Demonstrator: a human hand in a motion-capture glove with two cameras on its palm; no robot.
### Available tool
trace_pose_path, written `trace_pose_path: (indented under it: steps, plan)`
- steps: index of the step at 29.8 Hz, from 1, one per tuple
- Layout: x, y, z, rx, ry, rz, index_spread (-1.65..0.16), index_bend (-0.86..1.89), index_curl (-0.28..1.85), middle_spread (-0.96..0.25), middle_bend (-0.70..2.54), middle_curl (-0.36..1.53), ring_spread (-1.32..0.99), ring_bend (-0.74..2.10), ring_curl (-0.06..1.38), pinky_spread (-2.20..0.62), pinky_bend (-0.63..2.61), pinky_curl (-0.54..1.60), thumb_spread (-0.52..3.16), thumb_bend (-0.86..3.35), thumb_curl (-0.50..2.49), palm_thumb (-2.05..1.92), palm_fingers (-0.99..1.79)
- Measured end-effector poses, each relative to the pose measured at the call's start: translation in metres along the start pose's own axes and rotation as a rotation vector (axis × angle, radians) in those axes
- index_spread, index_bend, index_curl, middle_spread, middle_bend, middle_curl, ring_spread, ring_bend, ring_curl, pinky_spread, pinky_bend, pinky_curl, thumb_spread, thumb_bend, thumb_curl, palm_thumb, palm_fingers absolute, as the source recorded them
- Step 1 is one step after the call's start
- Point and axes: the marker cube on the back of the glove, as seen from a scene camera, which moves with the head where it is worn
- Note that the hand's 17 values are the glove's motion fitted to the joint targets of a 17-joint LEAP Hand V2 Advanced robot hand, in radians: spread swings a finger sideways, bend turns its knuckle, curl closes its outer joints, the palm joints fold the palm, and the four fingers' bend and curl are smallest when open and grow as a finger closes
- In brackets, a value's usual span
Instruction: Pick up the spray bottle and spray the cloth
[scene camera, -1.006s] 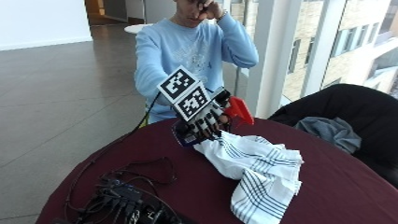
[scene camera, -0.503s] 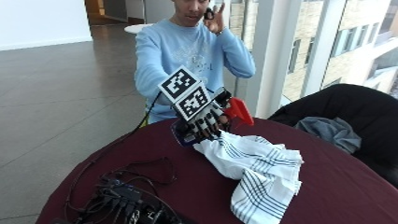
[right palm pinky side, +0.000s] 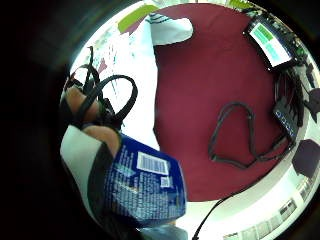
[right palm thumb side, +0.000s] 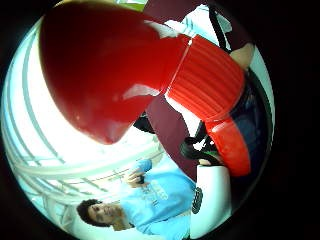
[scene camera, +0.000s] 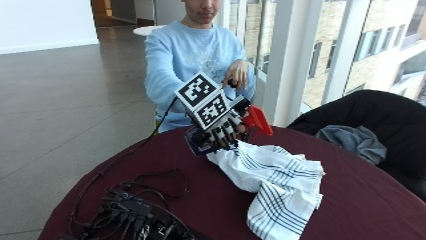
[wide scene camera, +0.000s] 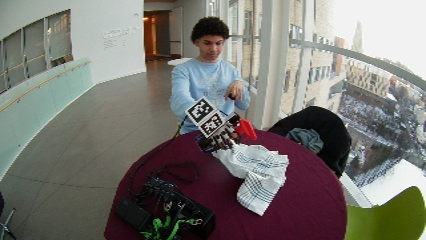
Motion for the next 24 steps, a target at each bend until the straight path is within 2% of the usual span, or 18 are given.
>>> trace_pose_path:
  steps: [24]
  plan:
    - [-0.0019,0.0027,0.0057,-0.036,0.042,0.057,-0.25,0.08,0.22,-0.09,0.38,0.48,-0.05,0.66,0.41,-0.12,0.54,0.39,0.69,-0.03,0.67,0.96,1.16]
